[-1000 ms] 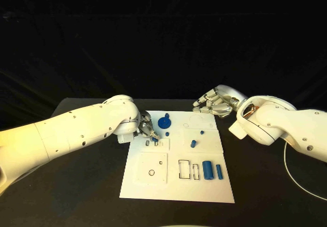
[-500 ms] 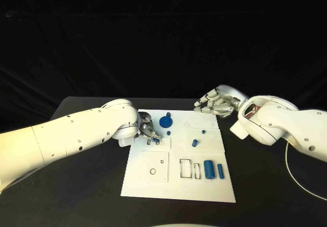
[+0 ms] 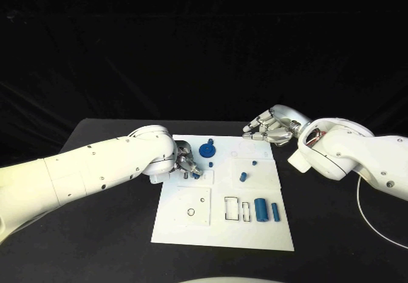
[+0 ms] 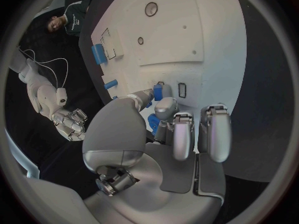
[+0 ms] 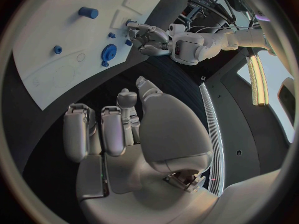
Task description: Assemble the parts on the task board
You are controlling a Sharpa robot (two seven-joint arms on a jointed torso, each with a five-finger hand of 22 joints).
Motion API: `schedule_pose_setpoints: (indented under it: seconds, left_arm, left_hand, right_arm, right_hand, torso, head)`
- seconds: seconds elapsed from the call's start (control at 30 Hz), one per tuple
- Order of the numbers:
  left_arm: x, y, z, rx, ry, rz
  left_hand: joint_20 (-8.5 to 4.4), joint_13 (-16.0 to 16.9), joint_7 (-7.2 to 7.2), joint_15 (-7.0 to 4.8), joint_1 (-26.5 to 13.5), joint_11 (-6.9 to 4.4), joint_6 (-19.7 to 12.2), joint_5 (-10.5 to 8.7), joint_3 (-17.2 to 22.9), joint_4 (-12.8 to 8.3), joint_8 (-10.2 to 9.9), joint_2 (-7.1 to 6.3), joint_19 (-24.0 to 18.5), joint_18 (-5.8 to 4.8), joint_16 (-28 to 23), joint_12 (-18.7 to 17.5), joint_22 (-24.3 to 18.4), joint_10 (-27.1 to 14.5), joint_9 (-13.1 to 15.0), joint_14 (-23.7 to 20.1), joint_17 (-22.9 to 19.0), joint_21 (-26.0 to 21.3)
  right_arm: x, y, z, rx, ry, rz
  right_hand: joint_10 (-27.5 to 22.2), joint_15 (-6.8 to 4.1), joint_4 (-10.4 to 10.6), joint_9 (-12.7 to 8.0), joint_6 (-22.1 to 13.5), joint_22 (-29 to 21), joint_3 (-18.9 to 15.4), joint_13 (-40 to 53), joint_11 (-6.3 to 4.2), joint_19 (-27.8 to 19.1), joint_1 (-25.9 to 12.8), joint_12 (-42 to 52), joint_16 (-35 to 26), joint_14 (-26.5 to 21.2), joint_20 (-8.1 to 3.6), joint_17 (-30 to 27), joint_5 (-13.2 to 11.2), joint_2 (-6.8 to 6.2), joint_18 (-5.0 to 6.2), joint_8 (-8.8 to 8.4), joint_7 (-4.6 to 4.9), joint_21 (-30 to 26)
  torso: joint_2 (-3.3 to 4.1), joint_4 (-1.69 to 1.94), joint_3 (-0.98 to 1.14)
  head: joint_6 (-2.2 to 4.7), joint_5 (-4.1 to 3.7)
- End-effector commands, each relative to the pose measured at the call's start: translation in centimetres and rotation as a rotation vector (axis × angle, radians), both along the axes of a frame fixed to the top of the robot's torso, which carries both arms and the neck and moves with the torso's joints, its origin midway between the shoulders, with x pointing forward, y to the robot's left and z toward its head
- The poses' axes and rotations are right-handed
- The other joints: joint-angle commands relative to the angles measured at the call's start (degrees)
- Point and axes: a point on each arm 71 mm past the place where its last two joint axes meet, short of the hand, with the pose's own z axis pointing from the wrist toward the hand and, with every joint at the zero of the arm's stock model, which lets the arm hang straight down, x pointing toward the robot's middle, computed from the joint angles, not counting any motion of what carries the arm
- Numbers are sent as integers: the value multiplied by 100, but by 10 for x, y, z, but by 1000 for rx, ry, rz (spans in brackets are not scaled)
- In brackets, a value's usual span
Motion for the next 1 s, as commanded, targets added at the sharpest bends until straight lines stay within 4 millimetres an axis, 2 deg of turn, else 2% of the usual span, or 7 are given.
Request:
schedule_pose_setpoints:
  seconds: [0.03,0.17,0.27,0.37,0.67,1.0]
  left_arm:
    - [-3,0,-5,37,20,-37]
    - [-5,1,-6,52,26,-51]
    - [-5,2,-7,58,27,-55]
    - [-5,4,-7,64,26,-54]
    - [-4,5,-7,74,20,-52]
    - [-3,-1,-8,77,32,-65]
  left_hand:
    - [6,1,-35,-19,18,5,-10,34,940,-917,17,56,384,-98,17,31,955,52,0,591,1508,14]
    - [0,11,-40,-24,-32,1,2,116,1003,-961,31,31,381,-97,17,44,949,73,24,591,1508,8]
    - [-6,26,-46,-30,-114,-6,20,338,1054,-997,50,-10,374,-92,17,60,932,99,52,591,1508,-7]
    - [-11,25,-52,-34,-166,-11,30,446,1083,-1021,63,-25,372,-90,17,59,926,108,72,591,1508,-13]
    - [-13,26,-55,-37,-200,-15,36,507,1101,-1032,70,-28,363,-85,17,61,902,114,85,591,1508,-31]
    - [-16,64,-60,-39,-271,-18,49,546,1118,-1018,81,-1,365,-86,17,98,908,145,100,591,1508,-29]
  right_arm:
    - [-1,1,-1,-11,2,15]
    - [0,1,-1,-12,3,16]
    - [0,1,-1,-12,3,16]
    - [0,1,-2,-12,4,17]
    - [0,1,-2,-13,5,15]
    - [1,2,-3,-8,11,16]
  right_hand:
    - [-2,-32,-4,9,36,-9,-30,-9,-33,-42,13,-26,-32,262,5,-5,28,56,99,29,-14,-23]
    - [-2,-32,-4,9,36,-9,-30,-9,-33,-42,13,-26,-32,262,5,-5,28,56,99,29,-14,-23]
    - [-2,-32,-4,9,36,-9,-30,-9,-33,-42,13,-26,-32,262,5,-5,28,56,99,29,-14,-23]
    - [-2,-32,-4,9,36,-9,-30,-9,-33,-42,13,-26,-32,262,5,-5,28,56,99,29,-14,-23]
    - [-2,-32,-4,9,36,-9,-30,-9,-33,-42,13,-26,-32,262,5,-5,28,56,99,29,-14,-23]
    - [0,-32,2,8,32,-22,-39,-17,-33,-49,8,-31,-38,262,3,-10,49,52,102,26,-13,-31]
  torso:
    - [-1,-1,3]
    - [0,-3,3]
    - [1,-4,3]
    - [0,-4,4]
    - [1,11,0]
    - [-1,-9,6]
  head:
    - [-14,10]
    - [-17,9]
    - [-21,12]
    - [-26,15]
    - [-48,25]
    - [-50,54]
